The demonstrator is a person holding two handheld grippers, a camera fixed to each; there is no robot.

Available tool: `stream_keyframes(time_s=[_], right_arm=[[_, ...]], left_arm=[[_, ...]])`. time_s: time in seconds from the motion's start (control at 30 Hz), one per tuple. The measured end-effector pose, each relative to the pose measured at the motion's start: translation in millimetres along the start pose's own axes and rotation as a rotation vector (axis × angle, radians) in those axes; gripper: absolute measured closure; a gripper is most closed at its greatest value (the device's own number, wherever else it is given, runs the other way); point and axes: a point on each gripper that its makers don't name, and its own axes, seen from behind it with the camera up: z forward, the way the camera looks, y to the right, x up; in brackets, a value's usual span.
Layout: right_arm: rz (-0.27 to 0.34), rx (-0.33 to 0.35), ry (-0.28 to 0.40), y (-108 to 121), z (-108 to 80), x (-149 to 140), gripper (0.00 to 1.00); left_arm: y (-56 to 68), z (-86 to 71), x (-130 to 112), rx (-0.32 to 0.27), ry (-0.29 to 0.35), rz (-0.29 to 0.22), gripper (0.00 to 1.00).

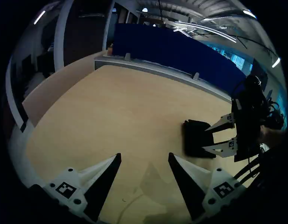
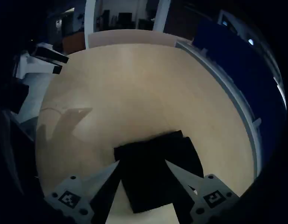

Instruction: Fold towel

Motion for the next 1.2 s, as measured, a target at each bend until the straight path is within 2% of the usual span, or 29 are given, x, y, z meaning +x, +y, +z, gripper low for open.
stream_keyframes(time_s=[0.2,0.57,0.87,1.0,1.2], right_arm=[[0.077,-0.021,-0.005,3,-9.5,-17,0.26],[0.181,-0.067,-0.058,2,-31.9,-70,0.26],[0.252,-0.089,-0.080,1,-34.2,-94,0.27],[0.258,-0.089,-0.087,-1,-31.3,-98,0.31],[0.267,-0.086,-0.101,-3,-27.1,-104,0.44]], left_arm=[[1.7,2.7,-1,-0.005,-0.001,0.004,0.07],[6.8,10.4,0,-0.016,-0.004,0.016,0.07],[12.0,14.5,2,-0.024,-0.006,0.026,0.07],[13.5,13.7,3,-0.026,-0.006,0.027,0.07],[12.2,12.2,3,-0.024,-0.006,0.019,0.07]])
